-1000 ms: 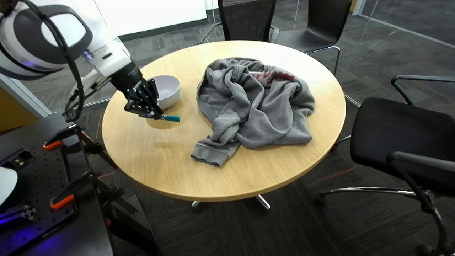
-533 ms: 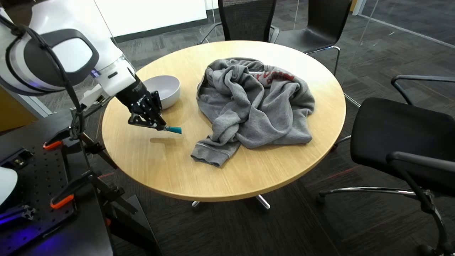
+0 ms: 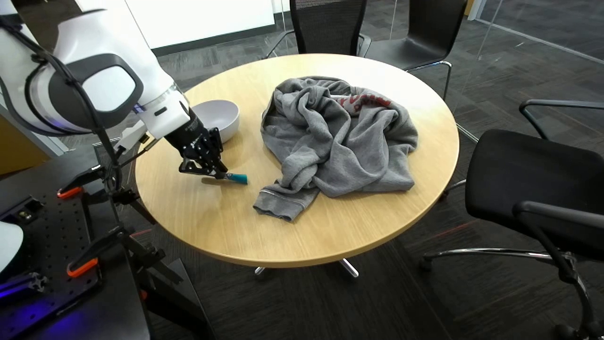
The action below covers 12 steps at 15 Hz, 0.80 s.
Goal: Move the marker from left to right.
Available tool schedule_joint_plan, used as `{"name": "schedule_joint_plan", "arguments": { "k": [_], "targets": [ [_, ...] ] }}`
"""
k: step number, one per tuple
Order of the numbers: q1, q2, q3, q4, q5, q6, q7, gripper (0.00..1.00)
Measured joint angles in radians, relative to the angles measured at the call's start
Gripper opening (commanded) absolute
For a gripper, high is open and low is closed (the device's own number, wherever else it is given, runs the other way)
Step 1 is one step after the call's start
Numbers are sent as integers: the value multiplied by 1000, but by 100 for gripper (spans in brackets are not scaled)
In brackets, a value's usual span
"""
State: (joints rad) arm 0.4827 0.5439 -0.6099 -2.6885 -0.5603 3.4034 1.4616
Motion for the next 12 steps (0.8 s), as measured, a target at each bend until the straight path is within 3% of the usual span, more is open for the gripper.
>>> {"name": "schedule_joint_plan", "arguments": {
  "k": [2, 8, 9, 12],
  "targets": [
    [-4, 4, 2, 7, 1, 0, 0, 49],
    [-4, 6, 4, 12, 3, 0, 0, 95],
    [-4, 6, 4, 12, 4, 0, 0, 99],
    [2, 5, 0, 12, 15, 0, 0, 100]
  ]
}}
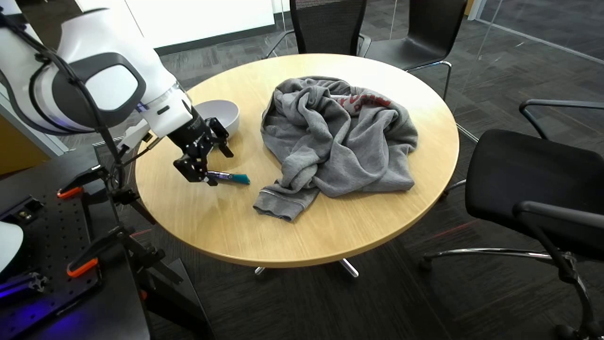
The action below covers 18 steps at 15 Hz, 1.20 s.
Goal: Move the marker from left to right.
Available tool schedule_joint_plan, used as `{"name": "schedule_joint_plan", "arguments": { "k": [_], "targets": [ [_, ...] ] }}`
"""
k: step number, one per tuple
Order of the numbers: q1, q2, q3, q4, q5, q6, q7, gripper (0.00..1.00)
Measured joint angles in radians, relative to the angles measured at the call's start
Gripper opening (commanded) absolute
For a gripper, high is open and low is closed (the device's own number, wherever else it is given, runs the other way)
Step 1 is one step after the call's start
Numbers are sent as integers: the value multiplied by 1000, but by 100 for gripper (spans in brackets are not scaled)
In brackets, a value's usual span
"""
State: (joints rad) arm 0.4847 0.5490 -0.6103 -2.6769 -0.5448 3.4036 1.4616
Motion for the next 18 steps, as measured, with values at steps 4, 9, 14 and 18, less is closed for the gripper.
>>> {"name": "schedule_joint_plan", "arguments": {
  "k": [4, 9, 14, 18],
  "targets": [
    [84, -14, -77, -26, 48, 0, 0, 100],
    [311, -57, -277, -104, 116, 13, 3, 100],
    [450, -63, -401, -97, 120, 16, 56, 100],
    [554, -63, -494, -96, 119, 16, 101, 100]
  ]
}}
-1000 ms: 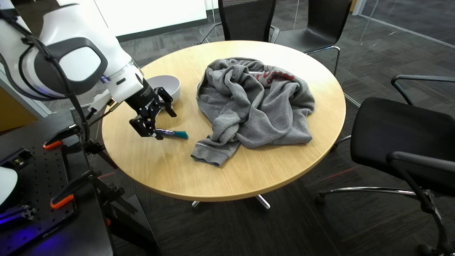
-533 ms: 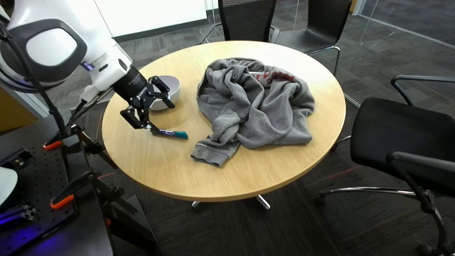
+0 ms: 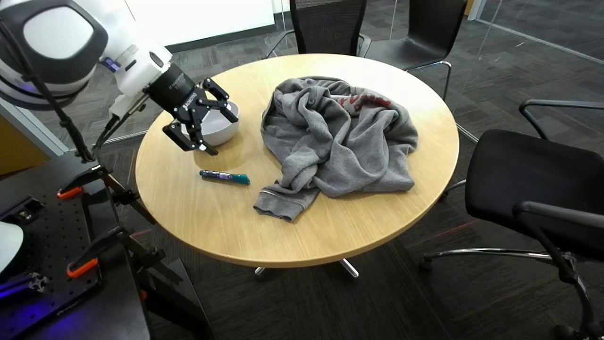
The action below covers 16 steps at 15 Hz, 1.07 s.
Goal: Move the marker from left to right.
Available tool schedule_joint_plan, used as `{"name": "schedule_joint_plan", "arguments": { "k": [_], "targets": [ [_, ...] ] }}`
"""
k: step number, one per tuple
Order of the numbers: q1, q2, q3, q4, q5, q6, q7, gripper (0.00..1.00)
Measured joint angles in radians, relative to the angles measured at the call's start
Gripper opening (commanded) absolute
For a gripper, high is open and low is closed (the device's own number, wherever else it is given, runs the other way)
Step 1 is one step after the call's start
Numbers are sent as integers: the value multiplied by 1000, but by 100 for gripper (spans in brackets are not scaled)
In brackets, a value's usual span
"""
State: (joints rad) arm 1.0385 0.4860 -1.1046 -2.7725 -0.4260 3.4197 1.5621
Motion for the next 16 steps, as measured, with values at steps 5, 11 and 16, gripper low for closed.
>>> {"name": "schedule_joint_plan", "arguments": {
  "k": [5, 11, 16],
  "targets": [
    [116, -4, -106, 3, -13, 2, 52, 100],
    [278, -54, -282, -1, -46, 3, 54, 100],
    [416, -109, -446, 1, -131, 3, 48, 100]
  ]
}}
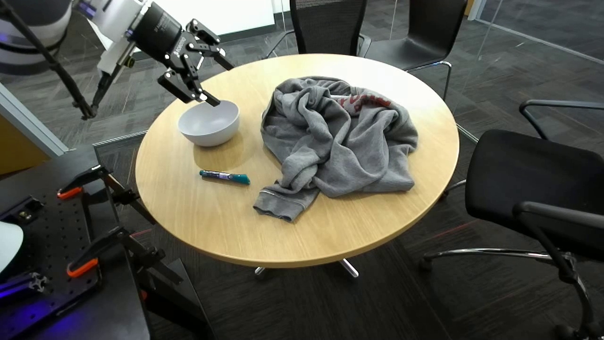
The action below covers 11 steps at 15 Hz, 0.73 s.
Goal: Move the marker from left to right.
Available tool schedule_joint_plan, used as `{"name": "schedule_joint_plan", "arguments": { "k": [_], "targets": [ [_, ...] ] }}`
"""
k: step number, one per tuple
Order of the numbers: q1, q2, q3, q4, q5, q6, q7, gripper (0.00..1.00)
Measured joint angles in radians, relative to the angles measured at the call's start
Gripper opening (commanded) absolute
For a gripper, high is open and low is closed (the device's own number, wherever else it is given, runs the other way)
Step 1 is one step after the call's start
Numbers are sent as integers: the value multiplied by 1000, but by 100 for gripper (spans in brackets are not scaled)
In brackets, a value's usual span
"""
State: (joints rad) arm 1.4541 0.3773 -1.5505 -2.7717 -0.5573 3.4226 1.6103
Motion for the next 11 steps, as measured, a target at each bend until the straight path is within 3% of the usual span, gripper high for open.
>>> {"name": "schedule_joint_plan", "arguments": {
  "k": [7, 11],
  "targets": [
    [183, -106, -213, 4, -176, -31, -33, 100],
    [187, -112, -215, 3, -178, -32, -33, 100]
  ]
}}
